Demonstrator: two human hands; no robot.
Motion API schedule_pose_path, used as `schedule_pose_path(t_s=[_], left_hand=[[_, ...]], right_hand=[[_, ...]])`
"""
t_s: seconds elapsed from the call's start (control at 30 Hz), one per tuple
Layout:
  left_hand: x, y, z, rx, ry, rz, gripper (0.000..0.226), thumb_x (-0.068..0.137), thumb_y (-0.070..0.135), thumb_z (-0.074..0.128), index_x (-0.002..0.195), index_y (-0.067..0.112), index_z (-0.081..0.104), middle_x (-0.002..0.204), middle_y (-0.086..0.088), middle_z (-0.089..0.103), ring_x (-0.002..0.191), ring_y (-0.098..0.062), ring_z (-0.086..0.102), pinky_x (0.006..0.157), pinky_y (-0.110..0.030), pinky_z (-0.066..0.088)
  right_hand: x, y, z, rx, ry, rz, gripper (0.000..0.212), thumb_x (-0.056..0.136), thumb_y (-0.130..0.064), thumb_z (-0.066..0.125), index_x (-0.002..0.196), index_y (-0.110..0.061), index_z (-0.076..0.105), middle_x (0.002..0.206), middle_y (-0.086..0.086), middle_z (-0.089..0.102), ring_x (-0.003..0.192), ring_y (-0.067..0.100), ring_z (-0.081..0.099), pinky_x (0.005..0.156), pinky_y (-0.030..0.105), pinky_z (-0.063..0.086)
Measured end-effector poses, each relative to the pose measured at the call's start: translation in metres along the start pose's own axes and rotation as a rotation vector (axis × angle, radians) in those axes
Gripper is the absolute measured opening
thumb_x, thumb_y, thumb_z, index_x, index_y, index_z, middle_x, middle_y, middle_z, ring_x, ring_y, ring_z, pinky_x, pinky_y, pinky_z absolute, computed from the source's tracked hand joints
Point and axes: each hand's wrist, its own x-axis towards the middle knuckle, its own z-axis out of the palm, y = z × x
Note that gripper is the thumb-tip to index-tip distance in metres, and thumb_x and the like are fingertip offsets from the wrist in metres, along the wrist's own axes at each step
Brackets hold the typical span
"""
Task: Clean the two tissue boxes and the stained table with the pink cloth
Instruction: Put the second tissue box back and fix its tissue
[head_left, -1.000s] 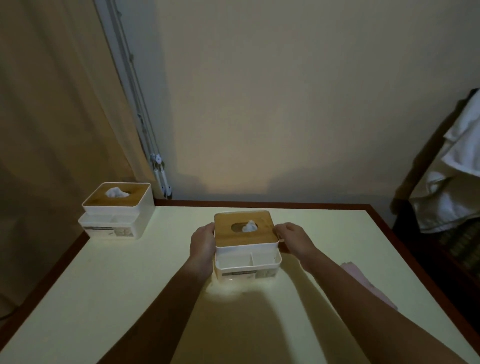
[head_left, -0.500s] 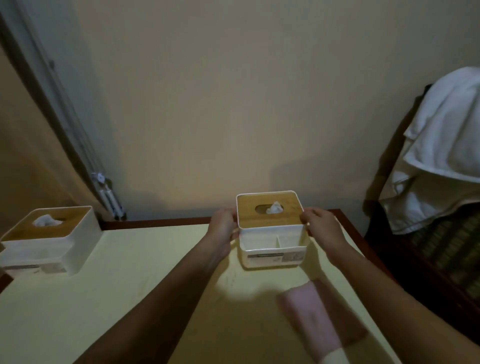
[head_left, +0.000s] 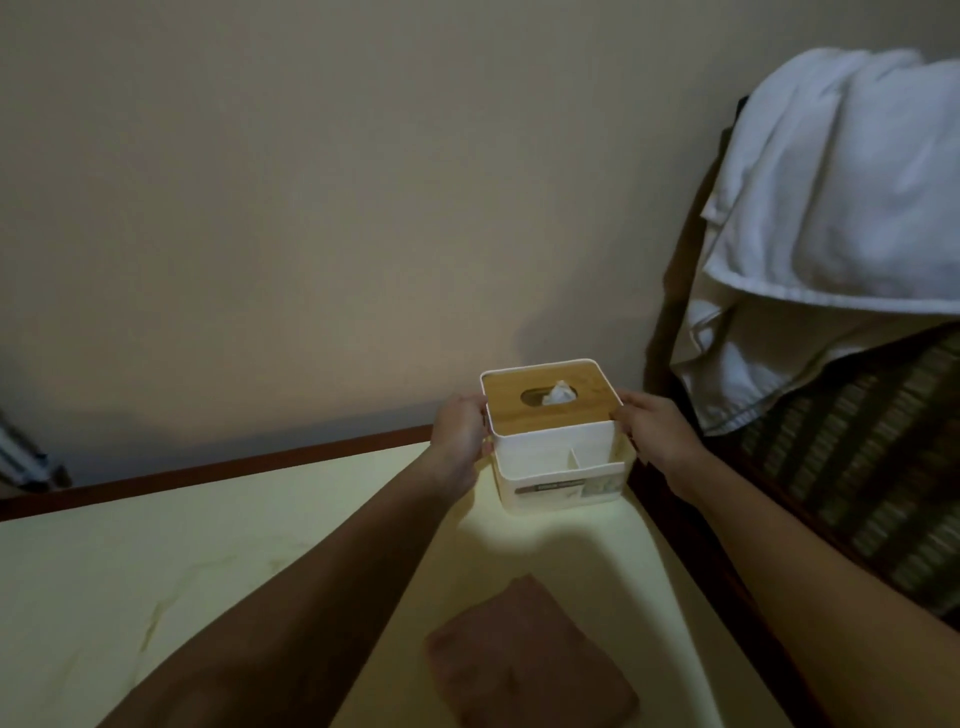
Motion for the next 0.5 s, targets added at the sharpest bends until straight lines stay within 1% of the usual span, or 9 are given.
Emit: schedule_pose_path(t_s=[0.07, 0.13, 0.2, 0.23, 0.27, 0.3, 0.37, 0.43, 0.5], left_hand=[[0.003, -0.004, 0.002, 0.028, 0.018, 0.025, 0.037, 0.093, 0.003, 0.036, 0.072, 0.012, 0.065, 0.048, 0.008, 0.055, 0.041, -0.004, 0.050, 0.043, -0.013, 0.042], [0.004, -0.006, 0.003, 0.035, 0.042, 0.033, 0.037, 0.096, 0.003, 0.037, 0.073, 0.011, 0.065, 0.056, 0.004, 0.060, 0.046, -0.007, 0.054, 0.047, -0.017, 0.045], [0.007, -0.005, 0.003, 0.052, 0.051, 0.023, 0.033, 0.096, 0.005, 0.039, 0.076, 0.009, 0.066, 0.067, -0.002, 0.061, 0.057, -0.012, 0.053, 0.056, -0.022, 0.047], [0.009, -0.005, 0.003, 0.068, 0.045, 0.019, 0.030, 0.094, 0.006, 0.041, 0.080, 0.009, 0.067, 0.070, -0.005, 0.059, 0.059, -0.014, 0.051, 0.056, -0.023, 0.046], [0.014, -0.005, 0.002, 0.086, 0.050, 0.019, 0.025, 0.093, 0.009, 0.044, 0.085, 0.010, 0.067, 0.073, -0.006, 0.059, 0.061, -0.015, 0.051, 0.055, -0.023, 0.046], [0.018, -0.006, 0.002, 0.110, 0.073, 0.021, 0.018, 0.093, 0.012, 0.047, 0.088, 0.012, 0.065, 0.077, -0.008, 0.060, 0.066, -0.017, 0.055, 0.056, -0.025, 0.046], [0.028, -0.007, 0.001, 0.204, 0.148, 0.045, 0.005, 0.090, 0.021, 0.055, 0.093, 0.017, 0.056, 0.097, -0.010, 0.065, 0.084, -0.024, 0.061, 0.065, -0.032, 0.048], [0.035, -0.009, 0.002, 0.350, 0.196, 0.136, 0.015, 0.087, 0.025, 0.060, 0.101, 0.021, 0.056, 0.113, -0.010, 0.060, 0.094, -0.025, 0.060, 0.075, -0.034, 0.048], [0.037, -0.008, 0.005, 0.554, 0.197, 0.272, 0.028, 0.091, 0.026, 0.062, 0.118, 0.021, 0.057, 0.124, -0.005, 0.049, 0.104, -0.022, 0.053, 0.090, -0.034, 0.047]], right_hand=[[0.004, 0.003, -0.001, 0.012, -0.018, 0.006, 0.028, 0.096, -0.007, 0.054, 0.108, -0.017, 0.078, 0.089, 0.004, 0.079, 0.082, 0.018, 0.074, 0.078, 0.035, 0.059], [0.006, 0.004, -0.002, -0.005, -0.022, 0.011, 0.028, 0.096, -0.008, 0.055, 0.097, -0.023, 0.079, 0.089, 0.002, 0.079, 0.090, 0.024, 0.075, 0.088, 0.043, 0.058], [0.008, 0.004, -0.003, -0.023, -0.021, 0.005, 0.029, 0.096, -0.009, 0.056, 0.087, -0.027, 0.077, 0.088, 0.001, 0.079, 0.093, 0.026, 0.074, 0.090, 0.046, 0.058], [0.009, 0.002, -0.003, -0.033, -0.022, -0.004, 0.028, 0.096, -0.010, 0.056, 0.087, -0.028, 0.076, 0.089, 0.001, 0.079, 0.093, 0.027, 0.074, 0.091, 0.046, 0.058], [0.009, 0.000, -0.003, -0.060, -0.024, -0.019, 0.025, 0.097, -0.012, 0.057, 0.093, -0.028, 0.076, 0.093, 0.000, 0.078, 0.094, 0.026, 0.073, 0.092, 0.045, 0.058], [0.011, 0.000, -0.003, -0.114, -0.017, -0.042, 0.022, 0.098, -0.015, 0.057, 0.104, -0.026, 0.075, 0.100, 0.000, 0.076, 0.096, 0.025, 0.072, 0.093, 0.042, 0.057], [0.015, -0.003, -0.003, -0.286, 0.047, -0.119, 0.031, 0.099, -0.022, 0.058, 0.128, -0.019, 0.066, 0.117, 0.005, 0.069, 0.107, 0.025, 0.066, 0.095, 0.037, 0.052], [0.020, -0.008, -0.001, -0.396, 0.095, -0.220, 0.032, 0.097, -0.028, 0.062, 0.128, -0.022, 0.064, 0.125, 0.007, 0.064, 0.112, 0.026, 0.062, 0.096, 0.044, 0.053], [0.026, -0.015, 0.003, -0.457, 0.054, -0.286, 0.028, 0.096, -0.033, 0.064, 0.123, -0.027, 0.064, 0.124, 0.004, 0.062, 0.109, 0.023, 0.062, 0.092, 0.049, 0.055]])
